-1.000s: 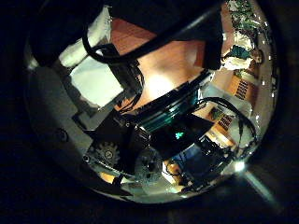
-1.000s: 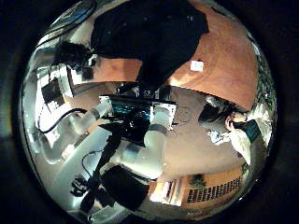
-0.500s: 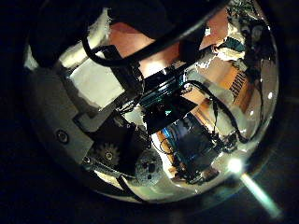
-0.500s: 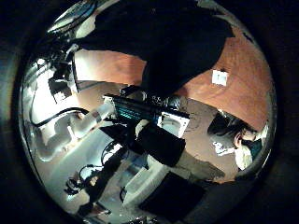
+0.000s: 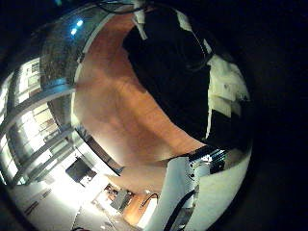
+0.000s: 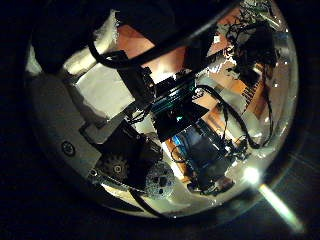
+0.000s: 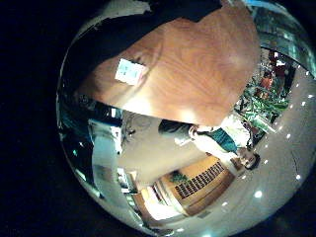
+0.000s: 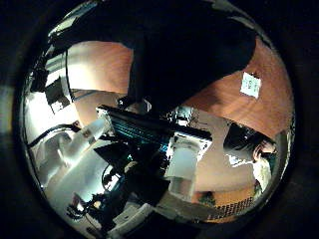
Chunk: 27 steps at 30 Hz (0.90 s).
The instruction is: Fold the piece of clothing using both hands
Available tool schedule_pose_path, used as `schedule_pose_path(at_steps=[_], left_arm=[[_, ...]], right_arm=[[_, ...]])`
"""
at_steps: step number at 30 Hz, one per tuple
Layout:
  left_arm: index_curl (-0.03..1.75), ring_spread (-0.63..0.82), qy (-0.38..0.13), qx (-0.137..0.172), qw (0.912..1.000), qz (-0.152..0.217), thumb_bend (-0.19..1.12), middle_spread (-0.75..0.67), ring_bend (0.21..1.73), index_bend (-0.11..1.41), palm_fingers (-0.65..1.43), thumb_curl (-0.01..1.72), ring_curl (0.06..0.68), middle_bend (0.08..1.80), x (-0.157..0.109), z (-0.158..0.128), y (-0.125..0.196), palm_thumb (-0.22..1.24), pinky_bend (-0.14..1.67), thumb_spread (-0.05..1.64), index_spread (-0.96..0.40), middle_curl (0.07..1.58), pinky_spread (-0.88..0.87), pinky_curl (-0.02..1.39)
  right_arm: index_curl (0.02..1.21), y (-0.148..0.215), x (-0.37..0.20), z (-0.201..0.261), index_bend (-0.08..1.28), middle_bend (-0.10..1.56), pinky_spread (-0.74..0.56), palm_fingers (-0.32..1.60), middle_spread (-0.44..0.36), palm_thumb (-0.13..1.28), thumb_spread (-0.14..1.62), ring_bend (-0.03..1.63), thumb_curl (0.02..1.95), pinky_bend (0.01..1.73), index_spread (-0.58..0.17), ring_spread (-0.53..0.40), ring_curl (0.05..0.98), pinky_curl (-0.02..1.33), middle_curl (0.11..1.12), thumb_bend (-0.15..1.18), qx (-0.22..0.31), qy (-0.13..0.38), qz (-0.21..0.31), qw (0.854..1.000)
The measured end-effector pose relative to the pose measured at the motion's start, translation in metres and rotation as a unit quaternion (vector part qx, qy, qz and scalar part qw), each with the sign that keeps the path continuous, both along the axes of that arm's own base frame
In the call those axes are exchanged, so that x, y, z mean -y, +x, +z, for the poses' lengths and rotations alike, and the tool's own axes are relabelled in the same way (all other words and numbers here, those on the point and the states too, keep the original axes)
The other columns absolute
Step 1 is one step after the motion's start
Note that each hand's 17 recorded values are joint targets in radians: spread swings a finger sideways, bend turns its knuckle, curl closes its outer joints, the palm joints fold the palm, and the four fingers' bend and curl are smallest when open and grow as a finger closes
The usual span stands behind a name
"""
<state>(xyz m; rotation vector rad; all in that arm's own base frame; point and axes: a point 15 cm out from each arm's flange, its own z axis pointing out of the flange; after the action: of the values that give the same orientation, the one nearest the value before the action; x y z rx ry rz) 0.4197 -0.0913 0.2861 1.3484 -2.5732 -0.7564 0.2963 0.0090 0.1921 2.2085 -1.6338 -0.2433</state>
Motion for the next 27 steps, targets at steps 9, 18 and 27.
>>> schedule_pose_path(at_steps=[9,18,27], left_arm=[[1.22,-0.39,-0.005,0.0,1.0,-0.005,-0.01,-0.53,1.54,0.67,0.99,0.68,0.56,1.14,-0.004,0.004,0.004,0.74,1.19,1.04,-0.7,1.0,-0.6,1.01],[1.26,-0.39,-0.003,-0.002,1.0,-0.002,-0.01,-0.54,1.53,0.62,1.0,0.68,0.557,1.12,-0.007,0.007,0.004,0.73,1.17,1.04,-0.71,1.01,-0.62,1.03],[1.29,-0.39,-0.006,0.0,1.0,-0.002,-0.02,-0.54,1.52,0.59,1.01,0.68,0.556,1.1,-0.006,0.014,0.001,0.73,1.14,1.04,-0.72,1.02,-0.63,1.05]], right_arm=[[0.34,-0.004,-0.029,-0.008,0.17,0.39,0.19,0.26,-0.039,0.24,0.96,0.7,0.28,0.63,-0.19,-0.032,0.281,0.17,0.44,-0.03,-0.005,-0.017,0.029,0.999],[0.33,-0.012,-0.038,-0.03,0.16,0.45,0.12,0.31,-0.08,0.29,0.96,0.81,0.3,0.64,-0.189,-0.127,0.317,0.17,0.47,-0.01,-0.033,-0.036,0.027,0.998],[0.32,-0.014,-0.049,-0.062,0.16,0.59,-0.34,0.7,-0.249,0.54,1.03,1.21,0.33,1.17,-0.328,-0.294,0.494,0.33,0.63,0.0,-0.011,-0.038,0.024,0.999]])
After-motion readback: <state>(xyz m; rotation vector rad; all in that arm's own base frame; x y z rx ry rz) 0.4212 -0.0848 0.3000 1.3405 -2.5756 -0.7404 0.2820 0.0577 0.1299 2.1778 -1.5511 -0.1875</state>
